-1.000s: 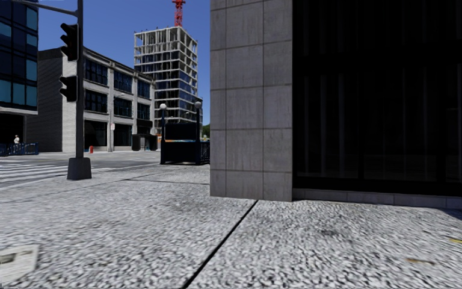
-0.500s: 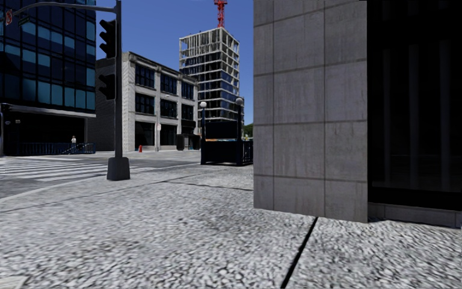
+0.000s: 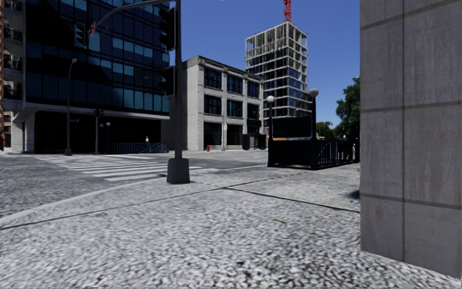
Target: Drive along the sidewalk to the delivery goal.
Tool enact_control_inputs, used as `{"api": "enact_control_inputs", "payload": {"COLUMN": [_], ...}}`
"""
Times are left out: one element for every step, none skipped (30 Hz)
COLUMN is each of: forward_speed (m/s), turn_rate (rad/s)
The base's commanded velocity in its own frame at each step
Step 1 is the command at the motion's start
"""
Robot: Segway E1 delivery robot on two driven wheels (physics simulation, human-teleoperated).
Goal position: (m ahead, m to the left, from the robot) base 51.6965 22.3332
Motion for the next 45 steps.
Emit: {"api": "enact_control_inputs", "payload": {"forward_speed": [2.00,2.00,2.00,2.00,2.00,2.00,2.00,2.00,2.00,2.00,2.00,2.00,2.00,2.00,2.00,2.00,2.00,2.00,2.00,2.00,2.00,2.00,2.00,2.00,2.00,2.00,2.00,2.00,2.00,2.00,2.00,2.00,2.00,2.00,2.00,2.00,2.00,2.00,2.00,2.00,2.00,2.00,2.00,2.00,2.00], "turn_rate": [0.71,0.70,0.70,0.68,0.66,0.66,0.63,0.60,0.58,0.58,0.58,0.58,0.58,0.58,0.58,0.58,0.58,0.58,0.58,0.55,0.55,0.50,0.48,0.48,0.48,0.46,0.28,0.18,0.18,0.15,0.11,0.00,0.00,0.00,0.00,0.00,0.00,0.00,0.00,0.00,0.00,0.00,0.00,0.00,0.00]}}
